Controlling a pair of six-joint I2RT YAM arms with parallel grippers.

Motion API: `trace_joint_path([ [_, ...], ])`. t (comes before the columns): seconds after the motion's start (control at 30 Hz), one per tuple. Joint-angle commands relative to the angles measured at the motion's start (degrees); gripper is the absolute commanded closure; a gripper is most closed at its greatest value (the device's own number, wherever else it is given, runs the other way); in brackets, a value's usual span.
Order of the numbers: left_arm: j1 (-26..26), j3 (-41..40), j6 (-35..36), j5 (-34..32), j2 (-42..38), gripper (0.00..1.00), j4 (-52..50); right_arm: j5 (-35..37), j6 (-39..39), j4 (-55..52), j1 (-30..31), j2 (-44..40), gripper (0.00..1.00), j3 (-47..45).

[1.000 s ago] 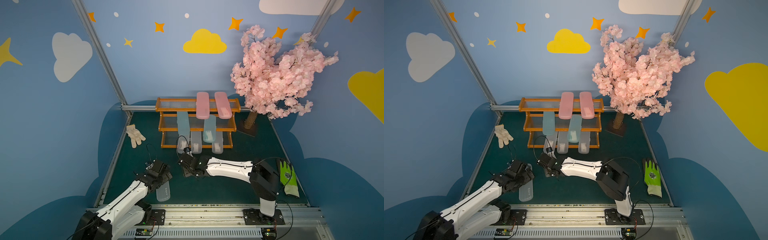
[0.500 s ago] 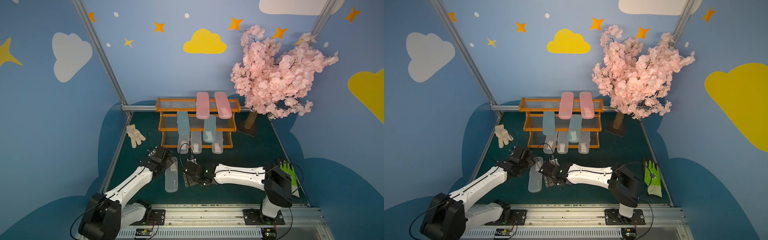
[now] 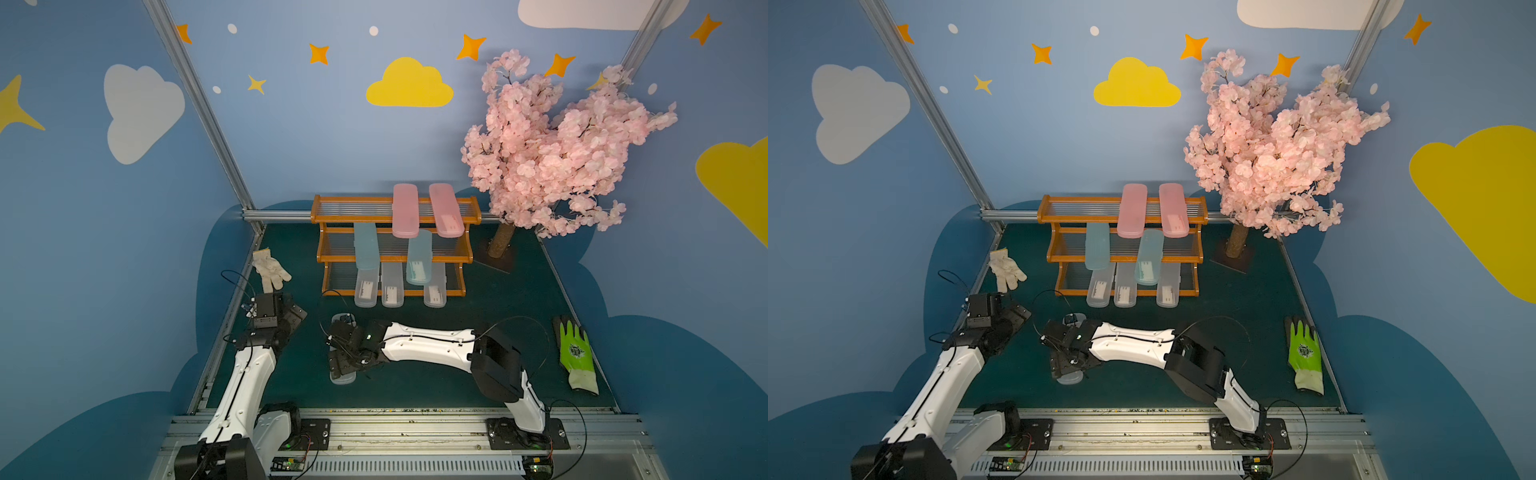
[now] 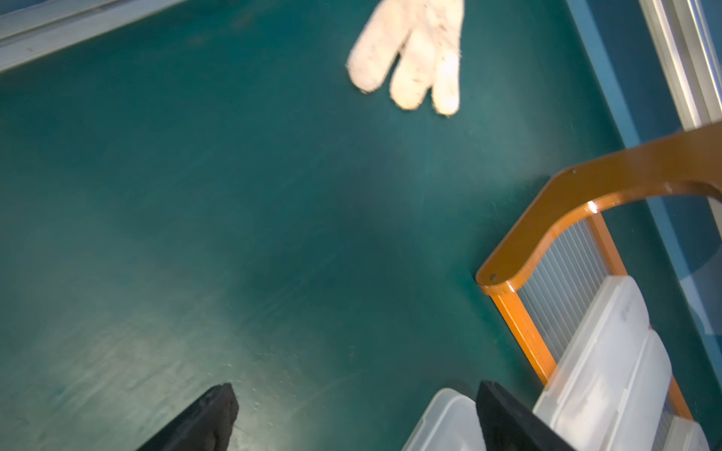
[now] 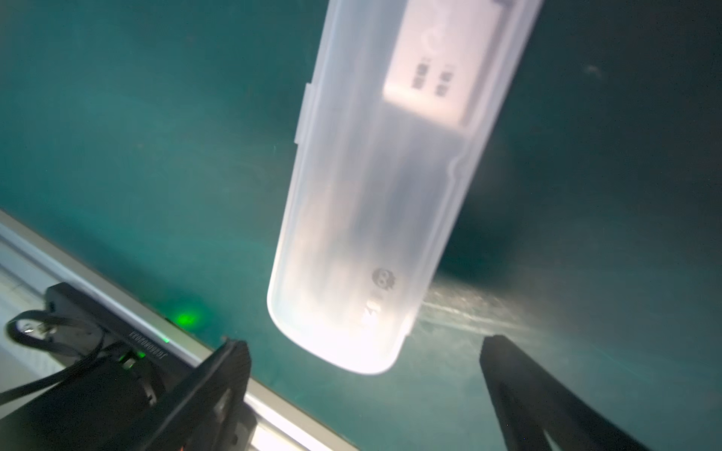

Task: Place the pencil cases on the shelf according to color
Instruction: Pick up the pencil case from the center of the board.

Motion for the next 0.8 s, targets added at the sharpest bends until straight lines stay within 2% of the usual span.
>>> trace_joint_path([
  [0.0, 1.82, -0.45, 1.86, 3.54, -1.46, 0.0, -1.09, -1.39, -1.22, -8.8, 0.21, 3.95, 0.01, 6.0],
  [0.2, 2.1, -1.5, 1.06, 4.96, -4.4, 0.0, -0.99, -0.25, -3.54, -18.93, 0.04, 12.79, 0.01, 17.67],
  [0.3, 2.06, -1.94, 0.97, 5.84, -5.59, 0.0, -0.84, 1.17, -4.06, -22.16, -0.18, 14.42, 0.01, 19.18],
  [0.53, 2.06, -3.08, 0.89, 7.17, -7.6, 0.0, -0.08, 7.28, -4.93, -20.93, -0.58, 5.61, 0.02, 7.19],
  [0.77, 2.08, -3.02, 0.78, 7.36, -8.24, 0.0, -0.49, 4.55, -6.74, -13.13, -0.58, 0.67, 0.02, -1.35],
])
